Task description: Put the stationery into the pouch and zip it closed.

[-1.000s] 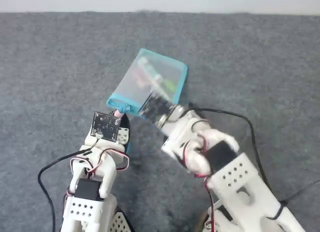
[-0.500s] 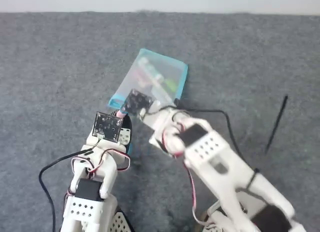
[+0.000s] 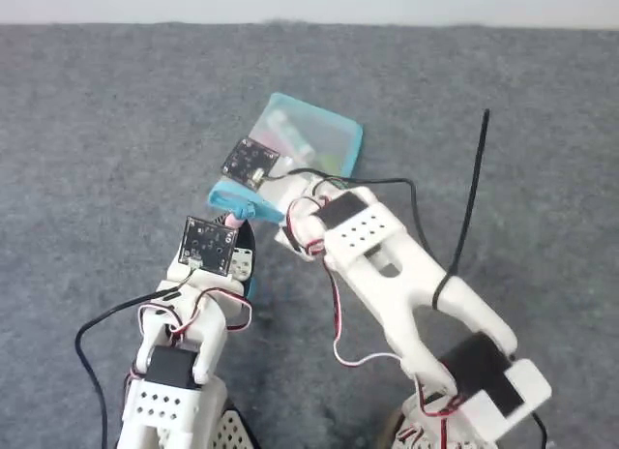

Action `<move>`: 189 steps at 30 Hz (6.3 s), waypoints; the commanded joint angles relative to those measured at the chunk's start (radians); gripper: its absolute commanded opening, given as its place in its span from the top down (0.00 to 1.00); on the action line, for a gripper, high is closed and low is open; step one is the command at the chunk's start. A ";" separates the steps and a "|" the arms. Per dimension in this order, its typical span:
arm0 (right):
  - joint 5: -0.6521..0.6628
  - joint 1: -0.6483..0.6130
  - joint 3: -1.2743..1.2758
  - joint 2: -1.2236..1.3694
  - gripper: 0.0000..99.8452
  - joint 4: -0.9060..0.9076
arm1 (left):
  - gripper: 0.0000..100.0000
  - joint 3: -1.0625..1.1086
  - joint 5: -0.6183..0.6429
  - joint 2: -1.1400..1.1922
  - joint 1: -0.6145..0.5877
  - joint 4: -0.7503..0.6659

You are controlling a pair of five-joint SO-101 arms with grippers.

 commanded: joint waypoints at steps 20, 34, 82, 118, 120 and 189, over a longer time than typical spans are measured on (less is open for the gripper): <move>-0.048 0.306 -0.055 -0.015 0.99 0.170 | 0.99 -0.022 0.011 -0.020 0.008 -0.037; 0.038 0.575 0.023 -0.016 0.99 0.163 | 0.99 -0.021 0.011 -0.020 0.011 -0.035; -0.183 0.325 0.269 -0.731 0.71 0.332 | 0.72 -0.041 0.060 -0.021 -0.061 -0.026; -0.175 0.739 1.260 -1.776 0.71 0.300 | 0.72 -0.012 0.241 -0.014 0.049 0.046; -0.175 0.737 1.260 -1.776 0.71 0.367 | 0.72 -0.012 0.241 -0.014 0.055 0.143; -0.175 0.731 1.260 -1.778 0.71 0.479 | 0.72 -0.012 0.244 -0.020 -0.305 0.390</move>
